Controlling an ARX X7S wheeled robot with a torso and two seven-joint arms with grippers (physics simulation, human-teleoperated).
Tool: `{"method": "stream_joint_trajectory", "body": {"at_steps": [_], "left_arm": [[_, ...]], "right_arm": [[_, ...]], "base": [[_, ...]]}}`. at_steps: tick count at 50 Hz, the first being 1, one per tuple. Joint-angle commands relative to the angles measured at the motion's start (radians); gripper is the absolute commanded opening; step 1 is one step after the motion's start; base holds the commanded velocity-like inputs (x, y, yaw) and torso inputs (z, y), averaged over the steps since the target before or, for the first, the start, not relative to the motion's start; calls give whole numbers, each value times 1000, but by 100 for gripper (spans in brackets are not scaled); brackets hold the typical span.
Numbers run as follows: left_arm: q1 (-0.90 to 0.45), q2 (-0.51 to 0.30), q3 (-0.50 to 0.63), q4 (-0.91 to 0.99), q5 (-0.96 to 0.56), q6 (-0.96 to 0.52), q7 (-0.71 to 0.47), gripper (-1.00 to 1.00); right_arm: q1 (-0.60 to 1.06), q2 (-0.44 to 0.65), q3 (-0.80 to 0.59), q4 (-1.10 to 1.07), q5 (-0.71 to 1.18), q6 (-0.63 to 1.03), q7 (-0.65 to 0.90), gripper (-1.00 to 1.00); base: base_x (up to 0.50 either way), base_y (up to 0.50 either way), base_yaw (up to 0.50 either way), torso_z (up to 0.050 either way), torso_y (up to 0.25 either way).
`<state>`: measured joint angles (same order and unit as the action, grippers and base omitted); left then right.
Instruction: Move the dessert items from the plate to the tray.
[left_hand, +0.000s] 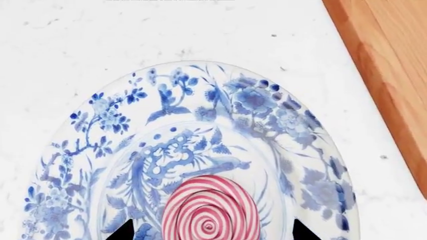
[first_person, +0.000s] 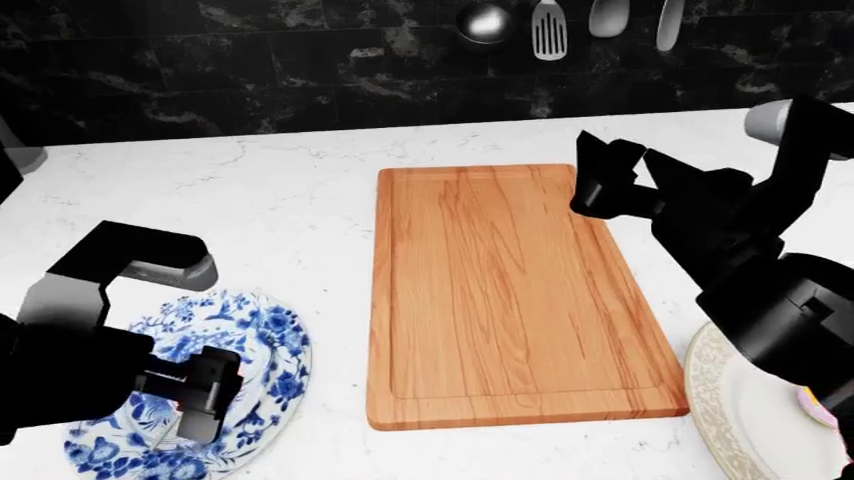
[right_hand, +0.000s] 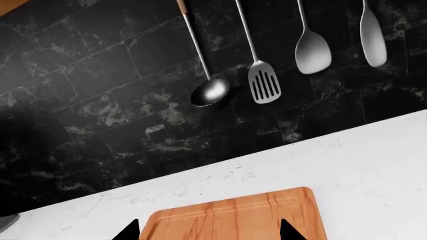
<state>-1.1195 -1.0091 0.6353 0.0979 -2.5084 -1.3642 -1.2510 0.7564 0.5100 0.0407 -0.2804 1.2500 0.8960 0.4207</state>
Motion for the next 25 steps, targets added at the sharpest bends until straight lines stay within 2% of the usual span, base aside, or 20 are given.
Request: {"method": "stream_joint_trajectory", "body": {"at_steps": [1, 10, 12, 25], "left_arm": [[13, 2, -9, 1, 37, -10, 24, 100], [16, -3, -2, 7, 47, -11, 30, 100], [16, -3, 1, 9, 48, -9, 31, 100], [32, 3, -7, 8, 86, -4, 55, 100]], "right_arm": [[-7, 1, -3, -1, -1, -6, -3, 100], [-13, -1, -5, 4, -3, -12, -4, 100], [-15, -1, -5, 4, -3, -13, -4, 100], [-21, 3, -10, -7, -3, -19, -12, 100]], "base": [[0, 0, 0, 0, 0], [0, 0, 0, 0, 0], [0, 0, 0, -47, 0], [0, 0, 0, 0, 0]]}}
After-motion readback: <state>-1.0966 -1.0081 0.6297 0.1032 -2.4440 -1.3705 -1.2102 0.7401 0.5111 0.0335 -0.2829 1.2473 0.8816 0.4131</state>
